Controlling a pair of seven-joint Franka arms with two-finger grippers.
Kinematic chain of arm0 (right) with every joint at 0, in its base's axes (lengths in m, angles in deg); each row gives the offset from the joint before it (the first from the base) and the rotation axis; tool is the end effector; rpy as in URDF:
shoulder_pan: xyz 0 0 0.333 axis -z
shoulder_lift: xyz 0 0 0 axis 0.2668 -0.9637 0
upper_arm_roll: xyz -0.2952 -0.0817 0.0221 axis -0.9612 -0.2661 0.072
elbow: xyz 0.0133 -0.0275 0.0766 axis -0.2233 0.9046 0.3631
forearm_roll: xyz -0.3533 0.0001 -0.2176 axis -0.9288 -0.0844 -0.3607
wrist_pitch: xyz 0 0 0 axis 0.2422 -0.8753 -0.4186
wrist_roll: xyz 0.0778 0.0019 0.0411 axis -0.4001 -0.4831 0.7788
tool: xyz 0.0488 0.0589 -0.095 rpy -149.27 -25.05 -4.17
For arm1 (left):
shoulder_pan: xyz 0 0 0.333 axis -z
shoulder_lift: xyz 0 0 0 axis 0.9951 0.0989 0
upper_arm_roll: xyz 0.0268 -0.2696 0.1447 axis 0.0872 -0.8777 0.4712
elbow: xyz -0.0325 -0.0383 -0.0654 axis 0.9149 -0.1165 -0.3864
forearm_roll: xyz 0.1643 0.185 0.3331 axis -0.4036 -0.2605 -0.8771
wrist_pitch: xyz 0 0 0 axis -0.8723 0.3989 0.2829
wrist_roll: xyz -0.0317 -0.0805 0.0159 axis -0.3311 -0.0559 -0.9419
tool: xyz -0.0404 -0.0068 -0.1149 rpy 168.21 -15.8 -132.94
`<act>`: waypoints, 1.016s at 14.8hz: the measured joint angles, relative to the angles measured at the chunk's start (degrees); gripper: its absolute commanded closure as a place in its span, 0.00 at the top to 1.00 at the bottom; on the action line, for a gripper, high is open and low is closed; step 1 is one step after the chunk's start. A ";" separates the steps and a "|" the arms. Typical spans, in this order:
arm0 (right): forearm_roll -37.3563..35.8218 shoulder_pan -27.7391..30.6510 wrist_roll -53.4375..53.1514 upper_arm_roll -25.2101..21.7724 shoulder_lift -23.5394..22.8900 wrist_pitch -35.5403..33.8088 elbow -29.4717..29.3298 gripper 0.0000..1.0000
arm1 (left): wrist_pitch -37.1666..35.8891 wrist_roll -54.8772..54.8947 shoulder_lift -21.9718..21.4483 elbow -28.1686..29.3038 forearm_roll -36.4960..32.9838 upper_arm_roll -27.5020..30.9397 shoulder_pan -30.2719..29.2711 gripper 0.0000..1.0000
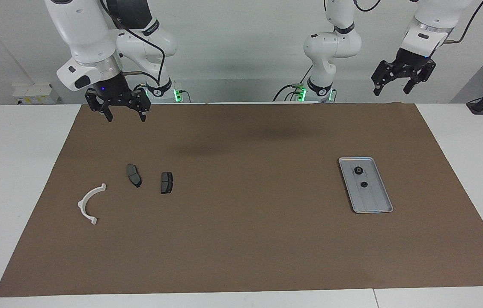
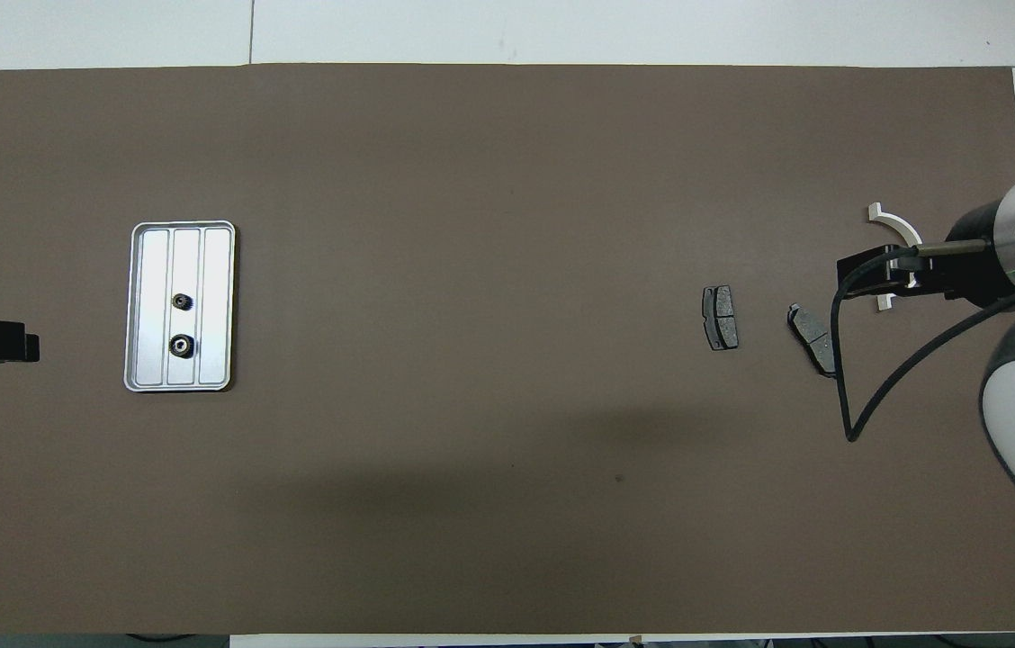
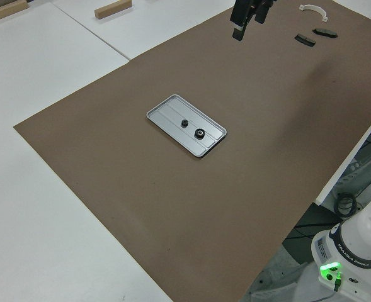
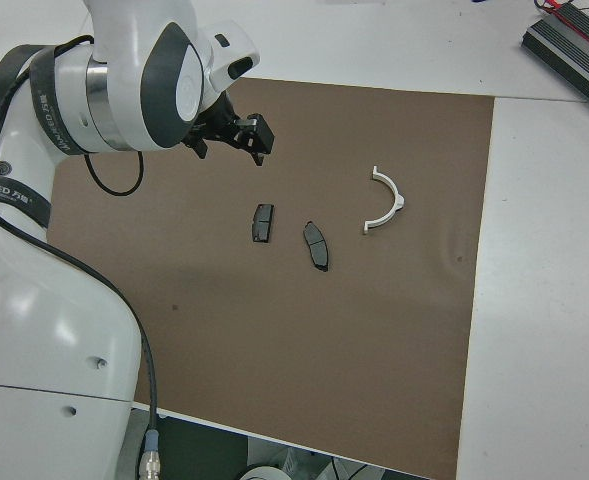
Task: Pick bearing gear from pile to tray
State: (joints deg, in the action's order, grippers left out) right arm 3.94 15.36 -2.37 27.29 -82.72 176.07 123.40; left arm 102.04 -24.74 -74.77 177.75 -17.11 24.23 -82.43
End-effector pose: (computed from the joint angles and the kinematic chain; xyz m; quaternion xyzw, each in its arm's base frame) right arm 0.5619 0.0613 0.5838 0.9998 -0.0177 0.0051 0.0006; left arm 0.5046 -0.0346 0.6307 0.9999 -0.0040 0.0128 0.0005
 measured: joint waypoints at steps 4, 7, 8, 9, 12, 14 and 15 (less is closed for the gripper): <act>0.00 0.00 0.00 0.00 0.00 0.00 0.00 1.00 | -1.02 0.00 2.01 -0.14 0.00 -0.14 0.86 0.99; 0.00 0.01 0.00 0.00 0.00 0.00 0.00 1.00 | -1.75 0.00 2.79 -0.75 0.00 -0.15 0.86 1.00; 0.00 0.02 0.00 0.00 0.00 0.00 0.00 1.00 | -2.04 0.00 2.83 -0.86 0.01 -0.14 0.86 1.00; 0.00 0.04 0.00 0.00 0.00 0.00 0.00 1.00 | -2.26 0.00 2.83 -0.95 0.03 -0.12 0.86 1.00; 0.00 0.05 0.00 0.00 0.00 0.00 0.00 1.00 | -3.85 0.02 2.83 -1.08 0.06 -0.05 0.86 1.00; 0.00 0.05 0.00 0.00 0.00 0.00 0.00 1.00 | -4.13 0.03 2.83 -1.07 0.07 -0.04 0.86 1.00; 0.00 0.05 0.00 0.00 0.00 0.00 0.00 1.00 | -4.13 0.03 2.83 -1.07 0.07 -0.01 0.85 1.00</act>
State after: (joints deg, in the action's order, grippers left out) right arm 3.94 15.41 -2.37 27.30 -82.72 176.07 123.40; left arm 97.91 -24.71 -71.93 176.68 -17.04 24.22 -81.58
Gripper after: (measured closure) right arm 0.000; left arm 0.000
